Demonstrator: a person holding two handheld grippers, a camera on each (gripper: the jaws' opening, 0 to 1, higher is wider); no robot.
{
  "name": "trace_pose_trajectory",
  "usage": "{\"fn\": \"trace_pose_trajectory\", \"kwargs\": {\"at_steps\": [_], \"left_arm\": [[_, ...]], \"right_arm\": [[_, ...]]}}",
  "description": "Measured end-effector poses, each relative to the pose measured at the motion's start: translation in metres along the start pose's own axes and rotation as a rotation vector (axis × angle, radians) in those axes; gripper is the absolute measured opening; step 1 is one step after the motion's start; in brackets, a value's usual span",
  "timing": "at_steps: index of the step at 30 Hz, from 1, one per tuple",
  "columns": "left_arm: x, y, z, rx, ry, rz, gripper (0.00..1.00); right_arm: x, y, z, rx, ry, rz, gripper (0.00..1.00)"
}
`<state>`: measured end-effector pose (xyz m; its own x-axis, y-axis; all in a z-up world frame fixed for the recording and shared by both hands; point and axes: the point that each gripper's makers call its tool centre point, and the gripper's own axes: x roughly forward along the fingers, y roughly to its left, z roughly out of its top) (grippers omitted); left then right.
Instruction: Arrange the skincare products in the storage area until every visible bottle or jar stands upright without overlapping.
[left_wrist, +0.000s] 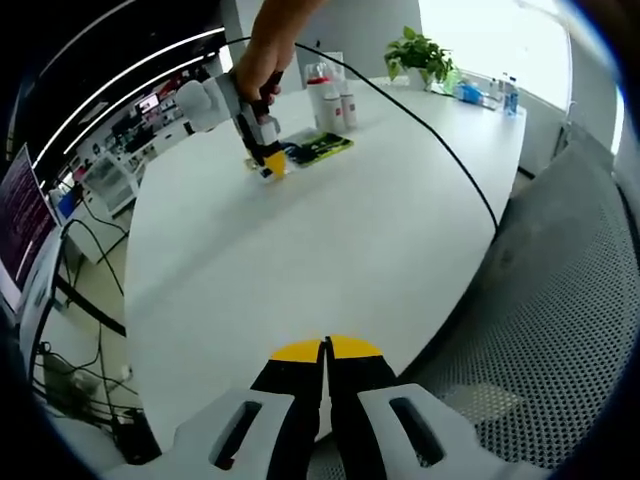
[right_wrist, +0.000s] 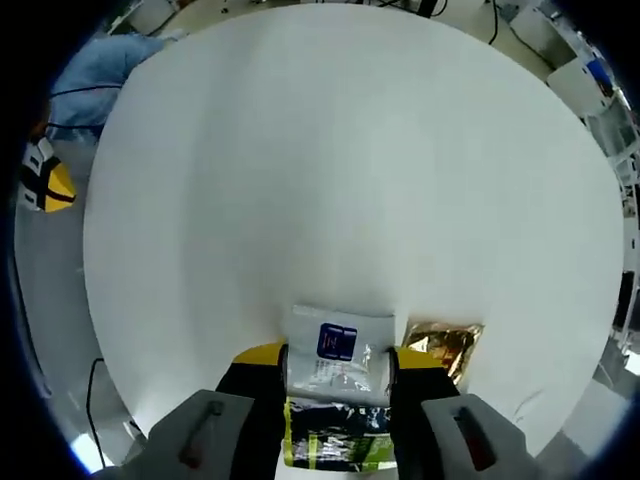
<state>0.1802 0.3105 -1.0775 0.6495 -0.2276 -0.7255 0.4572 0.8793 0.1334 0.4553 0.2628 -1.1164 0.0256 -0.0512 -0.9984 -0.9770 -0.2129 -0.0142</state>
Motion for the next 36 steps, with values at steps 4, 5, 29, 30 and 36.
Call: {"fn": "trace_pose_trajectory", "kwargs": {"at_steps": [4,5,29,30,36], "left_arm": [[0.0,0.001,0.0,0.0,-0.002,0.006,0.0],[0.0,0.001,0.0,0.001,-0.001,0.006,0.0],[0.0,0.003,0.0,-0.006,0.012,0.023,0.0],[0.0,0.003,-0.002,-0.004,0.018,0.022,0.0],[0.0,0.002,-0.002,0.001,0.022,0.022,0.0]], "right_arm": [[-0.001,0.001,-0.002,0.025,-0.013,-0.002,0.48],[-0.002,-0.001,-0.004,0.015,-0.008,-0.018,0.47],[-0.005,-0.002,-0.004,0.042,-0.087,-0.039,0.08],[-0.002,0.0,-0.005,0.036,-0.08,-0.033,0.08],[-0.003,0.002,-0.005,0.033,-0.077,-0.021,0.06]]}}
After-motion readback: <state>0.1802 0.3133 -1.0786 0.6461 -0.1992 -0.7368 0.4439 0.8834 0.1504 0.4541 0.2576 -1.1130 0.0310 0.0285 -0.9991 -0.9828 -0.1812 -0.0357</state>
